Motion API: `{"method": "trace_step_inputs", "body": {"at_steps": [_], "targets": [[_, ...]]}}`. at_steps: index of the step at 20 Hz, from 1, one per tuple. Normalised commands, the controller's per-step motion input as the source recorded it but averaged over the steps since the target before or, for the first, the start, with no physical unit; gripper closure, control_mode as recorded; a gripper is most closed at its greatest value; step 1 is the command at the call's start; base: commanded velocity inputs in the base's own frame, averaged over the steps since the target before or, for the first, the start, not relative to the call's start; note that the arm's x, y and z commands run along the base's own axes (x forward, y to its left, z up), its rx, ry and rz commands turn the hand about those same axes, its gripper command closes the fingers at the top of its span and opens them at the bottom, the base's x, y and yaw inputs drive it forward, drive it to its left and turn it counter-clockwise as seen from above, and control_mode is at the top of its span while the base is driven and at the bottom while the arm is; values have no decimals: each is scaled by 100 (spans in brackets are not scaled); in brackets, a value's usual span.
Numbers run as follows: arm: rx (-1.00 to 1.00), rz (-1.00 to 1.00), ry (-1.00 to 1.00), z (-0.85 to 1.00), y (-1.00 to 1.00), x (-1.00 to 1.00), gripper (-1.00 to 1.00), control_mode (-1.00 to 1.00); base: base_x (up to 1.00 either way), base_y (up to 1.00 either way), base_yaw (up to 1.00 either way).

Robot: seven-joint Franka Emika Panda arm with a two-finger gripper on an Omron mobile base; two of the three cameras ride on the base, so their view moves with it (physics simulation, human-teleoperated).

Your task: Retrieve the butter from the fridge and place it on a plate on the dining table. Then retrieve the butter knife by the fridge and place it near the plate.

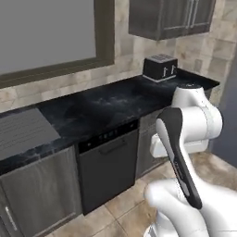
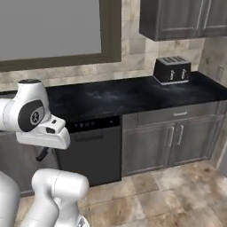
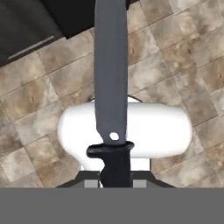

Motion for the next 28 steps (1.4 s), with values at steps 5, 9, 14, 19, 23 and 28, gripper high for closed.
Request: {"method": "trace_step_inputs", "body": {"at_steps": [5, 9, 14, 19, 23, 28], "targets": [[0, 0, 0, 0, 0, 0, 100, 100, -16, 51, 81], [0, 0, 0, 0, 0, 0, 100, 100, -8, 31, 83], [0, 0, 0, 0, 0, 0, 100, 100, 0, 24, 89], [0, 0, 0, 0, 0, 0, 100, 100, -1, 1, 94], [0, 0, 0, 0, 0, 0, 100, 100, -1, 4, 93], [0, 0, 0, 0, 0, 0, 100, 100, 0, 2, 97]]}}
